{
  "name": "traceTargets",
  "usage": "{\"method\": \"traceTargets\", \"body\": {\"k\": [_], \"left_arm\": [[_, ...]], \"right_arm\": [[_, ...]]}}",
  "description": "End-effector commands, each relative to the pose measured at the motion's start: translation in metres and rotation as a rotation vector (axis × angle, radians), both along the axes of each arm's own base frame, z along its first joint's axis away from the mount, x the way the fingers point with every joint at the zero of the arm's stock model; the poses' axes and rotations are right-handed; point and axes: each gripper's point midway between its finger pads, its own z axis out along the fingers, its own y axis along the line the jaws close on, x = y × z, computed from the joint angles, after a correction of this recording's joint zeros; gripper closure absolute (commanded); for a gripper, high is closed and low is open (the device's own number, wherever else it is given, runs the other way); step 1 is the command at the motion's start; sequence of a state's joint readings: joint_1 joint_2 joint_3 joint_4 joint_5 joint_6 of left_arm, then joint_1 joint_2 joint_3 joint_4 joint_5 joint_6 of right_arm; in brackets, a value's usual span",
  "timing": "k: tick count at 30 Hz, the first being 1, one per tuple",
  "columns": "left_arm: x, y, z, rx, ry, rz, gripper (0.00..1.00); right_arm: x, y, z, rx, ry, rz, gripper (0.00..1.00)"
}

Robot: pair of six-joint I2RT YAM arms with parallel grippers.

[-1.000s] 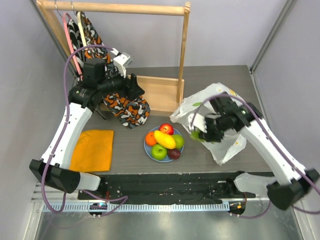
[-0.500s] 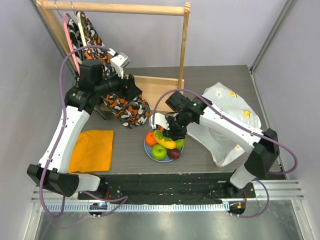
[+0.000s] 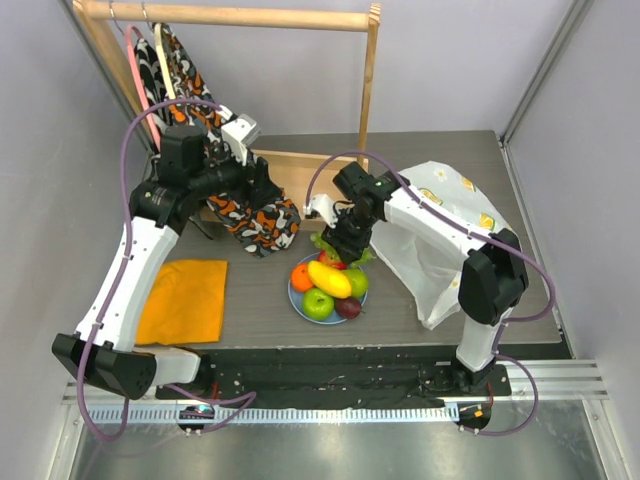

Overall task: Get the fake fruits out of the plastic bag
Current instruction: Place the fake fruit on the plate.

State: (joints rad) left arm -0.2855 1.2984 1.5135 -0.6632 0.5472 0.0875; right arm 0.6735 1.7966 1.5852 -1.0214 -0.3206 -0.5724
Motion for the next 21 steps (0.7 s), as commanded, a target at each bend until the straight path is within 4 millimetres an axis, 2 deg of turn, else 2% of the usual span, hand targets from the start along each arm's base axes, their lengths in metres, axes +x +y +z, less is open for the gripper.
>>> {"method": "traceTargets", "body": {"k": [1,4,12,16,19,21], "left_arm": [[-0.001,0.004,0.005,0.004,-0.029,0.004,0.27],[-0.001,0.003,0.002,0.005,-0.023,0.002,0.27],[0.0,0.005,-0.009,0.014,-0.004,0.006,0.27],[0.004,0.005,-0.011,0.022,-0.003,0.01,0.28],[0.006,0.004,-0.013,0.024,-0.001,0.009,0.28],[0.008,0.003,-0.015,0.023,0.006,0.006,0.28]], "right_arm": [[-0.009,0.019,0.01,0.086,0.085,-0.057,0.52],[-0.014,0.017,0.001,0.078,0.147,-0.081,0.51],[-0.011,0.007,-0.016,0.064,0.283,-0.161,0.46],[-0.016,0.01,-0.025,0.049,0.339,-0.161,0.39],[-0.016,0.014,-0.021,0.074,0.346,-0.165,0.32],[-0.016,0.015,-0.019,0.078,0.353,-0.174,0.32]]}}
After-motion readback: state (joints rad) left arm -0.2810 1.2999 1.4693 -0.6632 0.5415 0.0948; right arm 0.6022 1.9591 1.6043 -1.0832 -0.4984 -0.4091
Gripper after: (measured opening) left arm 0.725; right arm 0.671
